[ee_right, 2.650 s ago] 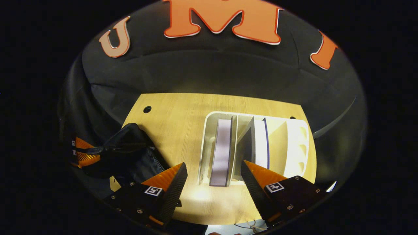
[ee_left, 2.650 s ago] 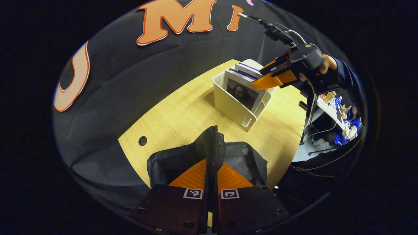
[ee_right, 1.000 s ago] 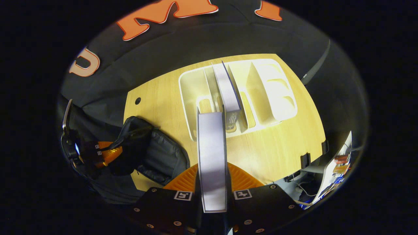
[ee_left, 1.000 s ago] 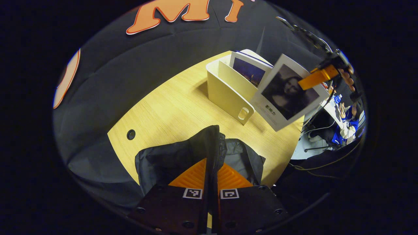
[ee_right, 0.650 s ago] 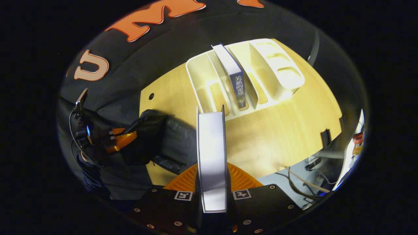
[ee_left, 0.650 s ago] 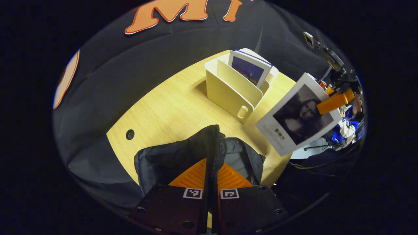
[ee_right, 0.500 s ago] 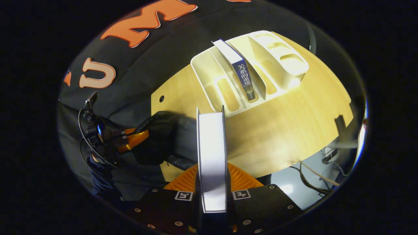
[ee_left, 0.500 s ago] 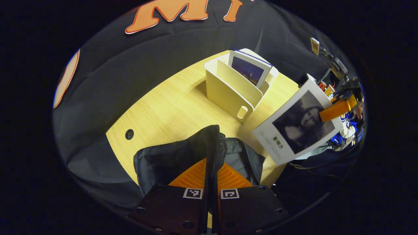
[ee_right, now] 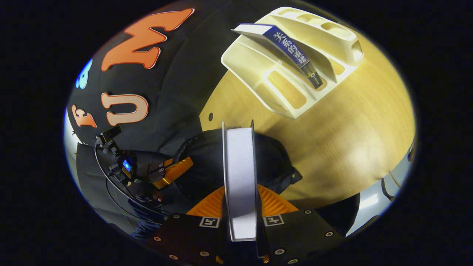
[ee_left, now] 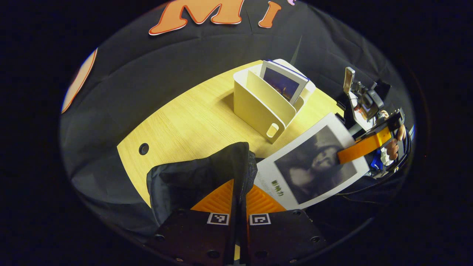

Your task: Open the schoolbag, grab two books from the bookshelf and put them into the schoolbag.

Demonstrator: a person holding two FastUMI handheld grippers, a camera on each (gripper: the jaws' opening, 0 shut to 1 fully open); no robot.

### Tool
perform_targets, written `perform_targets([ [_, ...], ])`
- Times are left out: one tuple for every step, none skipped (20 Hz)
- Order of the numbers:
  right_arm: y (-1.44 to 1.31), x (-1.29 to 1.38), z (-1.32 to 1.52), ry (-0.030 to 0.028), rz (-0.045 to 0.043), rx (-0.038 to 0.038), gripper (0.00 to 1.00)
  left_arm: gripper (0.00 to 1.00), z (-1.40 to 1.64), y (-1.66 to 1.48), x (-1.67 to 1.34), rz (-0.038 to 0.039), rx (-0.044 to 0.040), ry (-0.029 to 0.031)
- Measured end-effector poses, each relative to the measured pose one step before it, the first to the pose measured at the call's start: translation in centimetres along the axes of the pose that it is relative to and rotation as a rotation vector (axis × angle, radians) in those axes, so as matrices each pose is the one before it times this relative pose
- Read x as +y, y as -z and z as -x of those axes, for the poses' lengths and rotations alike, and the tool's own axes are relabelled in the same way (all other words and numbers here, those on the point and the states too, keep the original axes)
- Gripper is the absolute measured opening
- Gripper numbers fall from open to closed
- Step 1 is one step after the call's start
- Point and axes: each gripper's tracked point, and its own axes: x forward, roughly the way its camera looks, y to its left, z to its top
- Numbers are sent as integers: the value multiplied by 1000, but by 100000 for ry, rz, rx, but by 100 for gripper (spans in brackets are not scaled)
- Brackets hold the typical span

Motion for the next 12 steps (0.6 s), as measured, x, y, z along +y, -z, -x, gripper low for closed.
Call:
perform_targets([
  [132,277,-1142,-2183,246,480,28,6,274,-133,-33,392,-1088,-264],
  [107,238,-1037,-1885,-775,12,28,6,116,-98,-60,547,-536,-66],
  [92,159,-1274,-2388,-303,480,28,6,194,-82,-129,362,-847,-169],
  [173,-186,-1393,-1687,-1563,817,28,6,14,-213,2,351,-739,-120],
  [24,-282,-1549,-866,-2281,627,28,6,-39,6,-149,1103,-65,-157],
  [-41,-176,-1217,-825,-1165,-388,28,6,91,31,-69,756,-336,-18],
  [-31,88,-1217,-1358,480,-865,28,6,6,12,-84,508,-107,142],
  [-59,468,-1077,-1350,70,-1453,28,6,-1,-19,-41,266,-126,-20],
  [-223,618,-895,-2281,573,-1584,27,6,79,-59,-165,381,-349,67],
  [-17,715,-859,-1430,481,-1625,28,6,23,24,-139,82,-559,135],
  [-120,169,-1177,-25,933,-1523,27,6,86,-132,-104,-156,-960,101],
  [-62,37,-678,-92,800,-1186,27,6,1,-67,-22,-395,-720,-408],
])
